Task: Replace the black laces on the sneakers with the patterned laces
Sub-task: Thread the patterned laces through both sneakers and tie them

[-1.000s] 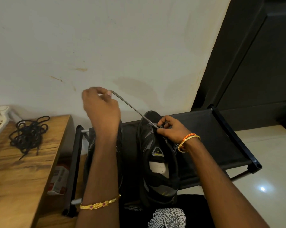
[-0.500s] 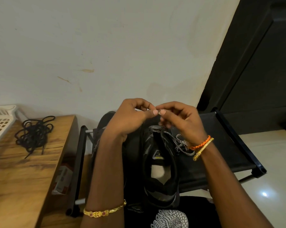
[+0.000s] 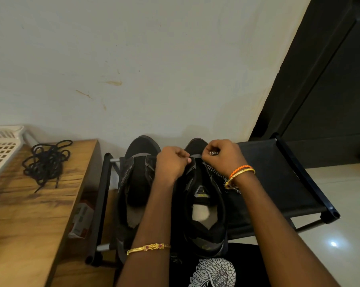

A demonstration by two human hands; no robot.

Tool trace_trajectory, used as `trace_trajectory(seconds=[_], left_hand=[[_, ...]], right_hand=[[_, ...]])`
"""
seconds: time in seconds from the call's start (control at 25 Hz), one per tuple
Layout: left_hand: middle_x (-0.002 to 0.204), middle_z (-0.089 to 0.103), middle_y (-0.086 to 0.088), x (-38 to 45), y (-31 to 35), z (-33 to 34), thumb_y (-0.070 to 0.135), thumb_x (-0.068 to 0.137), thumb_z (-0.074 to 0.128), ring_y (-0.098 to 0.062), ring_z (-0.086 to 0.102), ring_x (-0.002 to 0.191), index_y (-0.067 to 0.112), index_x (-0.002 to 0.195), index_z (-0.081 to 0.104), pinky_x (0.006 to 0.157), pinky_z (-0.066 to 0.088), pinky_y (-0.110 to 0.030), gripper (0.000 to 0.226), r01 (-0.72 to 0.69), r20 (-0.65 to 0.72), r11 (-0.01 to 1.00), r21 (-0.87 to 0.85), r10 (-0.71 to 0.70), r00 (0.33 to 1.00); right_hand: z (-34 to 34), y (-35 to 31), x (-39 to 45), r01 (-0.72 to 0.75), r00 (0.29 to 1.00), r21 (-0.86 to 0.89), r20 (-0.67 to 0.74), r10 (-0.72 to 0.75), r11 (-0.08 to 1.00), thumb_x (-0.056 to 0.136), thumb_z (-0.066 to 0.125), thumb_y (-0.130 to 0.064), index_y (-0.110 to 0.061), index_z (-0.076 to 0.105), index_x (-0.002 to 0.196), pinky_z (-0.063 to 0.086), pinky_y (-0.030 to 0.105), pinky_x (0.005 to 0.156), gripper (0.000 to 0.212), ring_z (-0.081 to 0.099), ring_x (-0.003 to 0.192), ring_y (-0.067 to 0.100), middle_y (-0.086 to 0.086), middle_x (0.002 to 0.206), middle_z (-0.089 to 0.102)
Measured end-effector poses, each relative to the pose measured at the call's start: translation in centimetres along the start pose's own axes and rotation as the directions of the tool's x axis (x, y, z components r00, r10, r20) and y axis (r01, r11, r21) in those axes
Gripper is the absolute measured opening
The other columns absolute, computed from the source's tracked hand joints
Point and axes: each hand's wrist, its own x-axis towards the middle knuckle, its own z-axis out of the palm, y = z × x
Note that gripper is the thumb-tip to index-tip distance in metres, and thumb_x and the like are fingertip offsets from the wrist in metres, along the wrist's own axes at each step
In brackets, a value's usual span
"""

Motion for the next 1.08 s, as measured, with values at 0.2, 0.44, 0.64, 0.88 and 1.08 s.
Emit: trace_trajectory(seconds=[0.2,0.44,0.64,0.88,1.08], left_hand=[[0.078,0.069,-0.008,0.1,-0.4,0.3,0.005,0.082,0.072,-0.025,0.068,0.078,0.016,0.068,0.068,0.073,0.060,-0.039,0.019,0.055,-0.031,0.997,-0.052,-0.056,0.998],[0.078,0.069,-0.008,0.0,-0.6,0.2,0.004,0.080,0.074,-0.020,0.066,0.074,0.007,0.082,0.074,0.070,0.060,-0.034,0.004,0.081,-0.009,0.989,-0.123,-0.083,0.996],[0.085,0.070,-0.007,-0.1,-0.7,0.4,0.004,0.080,0.073,-0.017,0.066,0.080,0.011,0.078,0.073,0.067,0.058,-0.029,0.007,0.088,0.006,0.984,-0.154,-0.089,0.996],[0.088,0.072,-0.010,-0.1,-1.3,0.8,0.005,0.081,0.073,-0.019,0.068,0.080,0.007,0.085,0.074,0.071,0.060,-0.036,0.005,0.045,-0.067,0.984,-0.171,-0.057,0.996],[0.080,0.073,-0.006,0.5,-1.9,1.1,0.009,0.081,0.074,-0.021,0.070,0.079,0.024,0.066,0.068,0.076,0.059,-0.042,0.022,0.025,-0.097,0.985,-0.170,-0.042,0.994]], right_hand=[[1.3,-0.5,0.2,0.080,0.993,-0.260,0.108,-0.054,0.962,0.090,0.058,-0.018,-0.010,0.072,0.093,0.050,0.032,0.077,0.016,0.059,0.090,0.022,0.007,0.097,0.062],[2.1,-0.1,-0.2,-0.069,0.995,0.005,0.078,0.069,0.998,0.088,0.062,-0.016,-0.010,0.072,0.090,0.051,0.033,0.082,0.012,0.059,0.089,0.018,0.003,0.090,0.065],[3.9,-0.2,-0.2,-0.274,0.960,0.155,-0.016,0.280,0.949,0.085,0.060,-0.014,-0.024,0.065,0.067,0.046,0.031,0.086,0.021,0.052,0.107,0.024,-0.010,0.073,0.060],[4.2,-0.2,-0.1,-0.351,0.930,0.174,-0.050,0.364,0.920,0.083,0.070,-0.021,-0.020,0.075,0.082,0.036,0.036,0.099,0.005,0.035,0.119,0.027,0.004,0.126,0.046],[4.5,0.4,0.0,-0.352,0.925,0.309,-0.026,0.378,0.884,0.075,0.078,-0.018,-0.021,0.075,0.079,0.029,0.031,0.110,0.006,0.033,0.134,0.024,0.001,0.146,0.036]])
